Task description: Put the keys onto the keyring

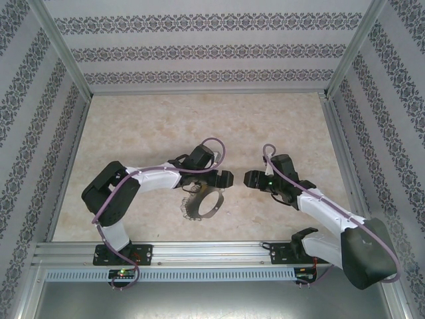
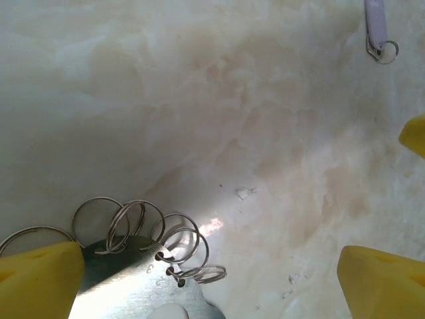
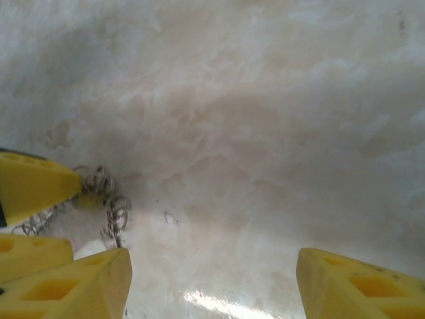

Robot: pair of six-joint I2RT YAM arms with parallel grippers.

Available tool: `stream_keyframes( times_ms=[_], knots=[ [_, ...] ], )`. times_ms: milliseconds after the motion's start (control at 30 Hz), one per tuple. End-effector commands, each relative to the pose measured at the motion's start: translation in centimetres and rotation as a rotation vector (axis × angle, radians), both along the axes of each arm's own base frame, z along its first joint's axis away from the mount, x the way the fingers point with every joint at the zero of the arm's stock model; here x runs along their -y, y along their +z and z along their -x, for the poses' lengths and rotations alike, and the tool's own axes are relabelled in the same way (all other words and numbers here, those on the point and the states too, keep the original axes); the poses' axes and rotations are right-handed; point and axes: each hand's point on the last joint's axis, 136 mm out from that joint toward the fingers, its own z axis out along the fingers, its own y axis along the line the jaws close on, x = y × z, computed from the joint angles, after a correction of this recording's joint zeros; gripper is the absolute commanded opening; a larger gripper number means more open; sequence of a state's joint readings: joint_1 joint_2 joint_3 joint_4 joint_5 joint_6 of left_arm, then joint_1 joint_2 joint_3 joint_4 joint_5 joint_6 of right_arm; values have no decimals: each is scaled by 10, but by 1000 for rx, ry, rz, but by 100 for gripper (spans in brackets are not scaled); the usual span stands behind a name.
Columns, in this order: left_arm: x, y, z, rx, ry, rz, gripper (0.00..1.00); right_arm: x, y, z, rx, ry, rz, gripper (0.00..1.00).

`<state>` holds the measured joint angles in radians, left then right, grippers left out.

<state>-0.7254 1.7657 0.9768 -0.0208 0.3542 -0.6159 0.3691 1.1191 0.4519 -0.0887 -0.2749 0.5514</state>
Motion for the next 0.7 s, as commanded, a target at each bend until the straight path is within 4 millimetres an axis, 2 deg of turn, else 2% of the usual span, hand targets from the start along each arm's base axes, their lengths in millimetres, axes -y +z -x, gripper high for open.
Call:
stream_keyframes(
  times_ms=[0,167,267,367,667],
  knots=[
    [-6,-1,-16,41,-2,-33,99,-19,6,-2,9,56,-25,65],
    [1,33,-24,89,-13,9,99,-40,-1,6,3,146,-18,57],
    [-1,53,-25,122,-23,15,99,-51,-3,9,6,198,-11,52],
    [-8,61,-21,144,-51,-9,99,-55,-5,9,3,215,-3,49],
    [-33,38,10,119,-187,-139,93,-38,1,4,43,170,39,57]
  ],
)
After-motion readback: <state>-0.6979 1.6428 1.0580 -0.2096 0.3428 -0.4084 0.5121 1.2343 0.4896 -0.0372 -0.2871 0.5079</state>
